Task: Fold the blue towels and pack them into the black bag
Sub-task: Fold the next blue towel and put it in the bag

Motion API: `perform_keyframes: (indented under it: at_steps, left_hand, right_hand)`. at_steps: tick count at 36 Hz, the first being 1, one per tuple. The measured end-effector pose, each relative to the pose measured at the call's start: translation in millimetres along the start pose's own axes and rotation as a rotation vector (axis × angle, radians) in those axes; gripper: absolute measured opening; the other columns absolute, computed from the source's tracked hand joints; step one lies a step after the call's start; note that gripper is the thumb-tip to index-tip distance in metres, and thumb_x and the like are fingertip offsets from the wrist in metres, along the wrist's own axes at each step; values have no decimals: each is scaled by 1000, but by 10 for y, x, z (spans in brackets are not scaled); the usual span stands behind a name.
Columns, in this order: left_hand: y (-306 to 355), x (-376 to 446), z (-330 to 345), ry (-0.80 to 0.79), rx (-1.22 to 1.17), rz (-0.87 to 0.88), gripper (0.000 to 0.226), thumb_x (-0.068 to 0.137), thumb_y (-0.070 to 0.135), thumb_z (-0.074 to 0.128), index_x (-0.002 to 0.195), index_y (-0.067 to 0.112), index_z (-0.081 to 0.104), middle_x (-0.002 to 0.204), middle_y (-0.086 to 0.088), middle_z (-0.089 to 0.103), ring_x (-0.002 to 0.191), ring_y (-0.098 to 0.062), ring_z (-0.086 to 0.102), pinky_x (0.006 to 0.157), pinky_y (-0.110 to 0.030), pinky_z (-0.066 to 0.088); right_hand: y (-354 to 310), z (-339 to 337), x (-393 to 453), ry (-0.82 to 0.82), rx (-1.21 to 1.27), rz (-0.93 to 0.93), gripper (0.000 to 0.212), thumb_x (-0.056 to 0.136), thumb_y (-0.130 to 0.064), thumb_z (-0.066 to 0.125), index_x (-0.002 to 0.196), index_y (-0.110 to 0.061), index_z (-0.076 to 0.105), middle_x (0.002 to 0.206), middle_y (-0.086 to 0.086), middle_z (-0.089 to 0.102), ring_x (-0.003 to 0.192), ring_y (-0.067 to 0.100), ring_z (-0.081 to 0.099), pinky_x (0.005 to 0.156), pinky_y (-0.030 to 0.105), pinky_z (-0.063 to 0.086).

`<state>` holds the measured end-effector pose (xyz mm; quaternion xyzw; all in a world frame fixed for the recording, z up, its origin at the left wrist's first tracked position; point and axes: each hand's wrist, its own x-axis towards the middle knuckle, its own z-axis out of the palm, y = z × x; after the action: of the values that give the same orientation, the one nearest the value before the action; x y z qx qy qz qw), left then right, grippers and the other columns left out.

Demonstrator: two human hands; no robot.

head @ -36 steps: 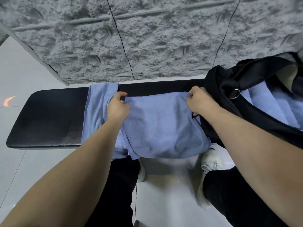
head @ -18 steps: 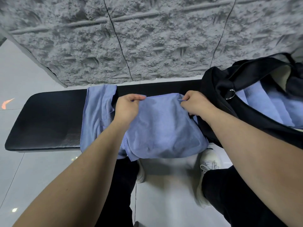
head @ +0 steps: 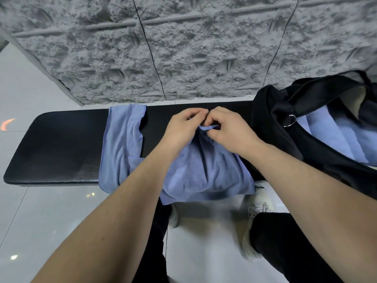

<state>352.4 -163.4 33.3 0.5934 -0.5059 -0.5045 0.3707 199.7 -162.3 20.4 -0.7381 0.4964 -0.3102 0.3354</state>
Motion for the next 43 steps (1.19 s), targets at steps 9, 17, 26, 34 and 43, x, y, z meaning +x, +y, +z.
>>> perform_keyframes:
  at_steps: [9,17,26,34,43]
  left_hand:
    - [-21,49,-169,-180,141,-71,20,94,47,60,96,29,69,102,10,72,98,-2,63,93,-22,46]
    - [-8,67,-197,-166,245,58,5,95,20,65,92,18,61,78,2,55,67,-1,55,64,-10,43]
    - [37,63,-198,-92,206,201,13,93,2,61,89,14,63,78,4,58,64,1,53,64,-10,44]
    - [33,73,-172,-69,193,171,20,93,1,61,84,19,64,78,6,60,59,4,56,63,-10,45]
    - [51,57,-95,-114,133,163,14,91,13,68,89,27,72,66,18,63,64,2,55,67,-11,45]
  right_hand:
    - [44,-96,-23,-2,30,-43,25,75,9,62,82,-14,68,92,-3,64,88,10,61,79,28,51]
    - [87,-194,-9,91,38,69,23,81,0,62,86,-23,65,86,-10,68,79,5,60,74,28,50]
    - [43,-216,-33,9,344,242,19,88,2,65,85,-16,71,77,-3,71,78,4,66,72,16,48]
    - [57,-209,-27,64,475,330,5,85,-11,75,88,-15,75,75,-5,66,73,3,54,71,17,43]
    - [30,-202,-36,64,461,284,11,86,-4,73,83,-14,72,84,6,70,80,11,57,75,19,45]
